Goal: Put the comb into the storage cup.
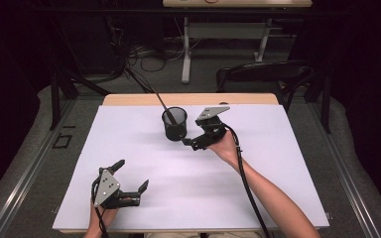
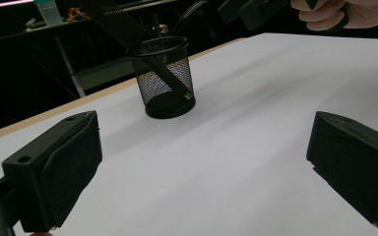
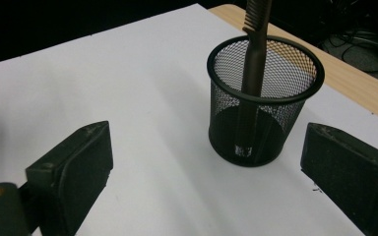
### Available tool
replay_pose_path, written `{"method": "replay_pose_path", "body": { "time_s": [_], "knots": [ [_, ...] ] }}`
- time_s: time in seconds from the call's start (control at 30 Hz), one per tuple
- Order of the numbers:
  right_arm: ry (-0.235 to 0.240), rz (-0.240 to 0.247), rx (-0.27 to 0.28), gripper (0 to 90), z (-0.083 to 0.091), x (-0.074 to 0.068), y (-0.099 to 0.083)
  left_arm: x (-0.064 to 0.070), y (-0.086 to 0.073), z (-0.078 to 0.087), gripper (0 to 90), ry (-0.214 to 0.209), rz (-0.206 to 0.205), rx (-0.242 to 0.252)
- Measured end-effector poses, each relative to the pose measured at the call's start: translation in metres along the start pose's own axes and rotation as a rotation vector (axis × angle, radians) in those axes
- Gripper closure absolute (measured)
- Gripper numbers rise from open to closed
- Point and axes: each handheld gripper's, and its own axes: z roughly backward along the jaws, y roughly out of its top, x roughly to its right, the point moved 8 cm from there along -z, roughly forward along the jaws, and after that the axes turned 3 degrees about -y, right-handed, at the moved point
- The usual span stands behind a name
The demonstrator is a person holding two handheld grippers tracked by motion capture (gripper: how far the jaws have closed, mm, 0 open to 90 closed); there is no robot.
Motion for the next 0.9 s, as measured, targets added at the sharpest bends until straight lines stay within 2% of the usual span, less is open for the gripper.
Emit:
{"method": "replay_pose_path", "body": {
  "time_s": [0.5, 0.9],
  "knots": [
    [-0.001, 0.006, -0.035, 2.3, 0.021, -0.004, -0.016, 0.002, 0.001, 0.000, 0.3, -0.007, -0.008, 0.005],
    [0.000, -0.011, -0.050, 0.5, 0.039, -0.002, -0.029, 0.002, 0.001, 0.000, 0.3, -0.010, -0.008, 0.003]
  ]
}}
